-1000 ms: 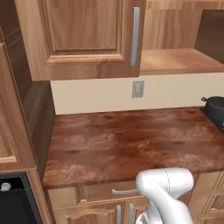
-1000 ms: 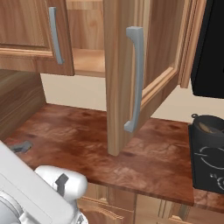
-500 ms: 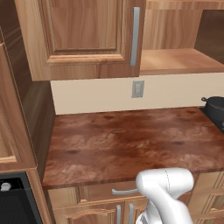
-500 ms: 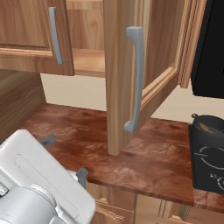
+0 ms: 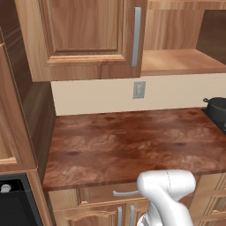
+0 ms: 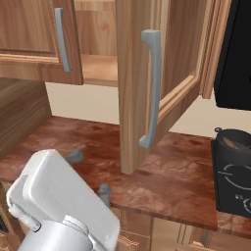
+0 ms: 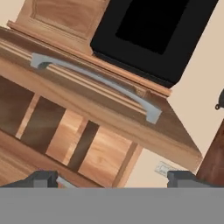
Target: Open the cabinet and move the ladle to the pot. Then close the cabinet.
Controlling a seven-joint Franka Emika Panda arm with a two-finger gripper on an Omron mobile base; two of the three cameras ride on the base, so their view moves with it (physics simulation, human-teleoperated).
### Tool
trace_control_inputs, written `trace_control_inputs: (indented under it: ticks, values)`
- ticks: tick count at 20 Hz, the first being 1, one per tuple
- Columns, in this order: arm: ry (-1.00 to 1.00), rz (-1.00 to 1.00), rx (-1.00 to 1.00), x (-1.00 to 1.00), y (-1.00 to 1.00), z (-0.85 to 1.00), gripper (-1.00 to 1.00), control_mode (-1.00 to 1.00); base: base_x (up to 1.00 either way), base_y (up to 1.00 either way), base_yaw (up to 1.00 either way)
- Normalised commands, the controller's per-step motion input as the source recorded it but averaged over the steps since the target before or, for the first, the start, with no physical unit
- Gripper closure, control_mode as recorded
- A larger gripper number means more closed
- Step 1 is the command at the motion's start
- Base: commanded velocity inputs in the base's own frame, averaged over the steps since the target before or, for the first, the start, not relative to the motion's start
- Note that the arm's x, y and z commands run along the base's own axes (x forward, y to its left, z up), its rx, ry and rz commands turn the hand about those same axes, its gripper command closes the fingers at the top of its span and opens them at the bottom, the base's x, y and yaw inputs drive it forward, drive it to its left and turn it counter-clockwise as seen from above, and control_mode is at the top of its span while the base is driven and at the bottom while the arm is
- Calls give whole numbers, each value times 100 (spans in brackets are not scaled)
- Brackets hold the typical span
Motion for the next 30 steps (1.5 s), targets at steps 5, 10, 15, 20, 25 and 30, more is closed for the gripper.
trace_control_inputs:
  ticks: [5,10,15,20,25,30]
  values:
    - [-14,4,18,7,-22,0,-100,-100,0,0,0]
    - [-8,4,18,42,-20,-1,-100,-100,0,0,0]
    - [-5,4,17,61,-24,0,-100,-100,0,0,0]
    - [-3,4,17,60,-31,0,-100,-100,0,0,0]
    - [-4,4,15,43,-28,-2,-100,-100,0,0,0]
    - [-3,6,13,33,-6,-2,-100,-100,0,0,0]
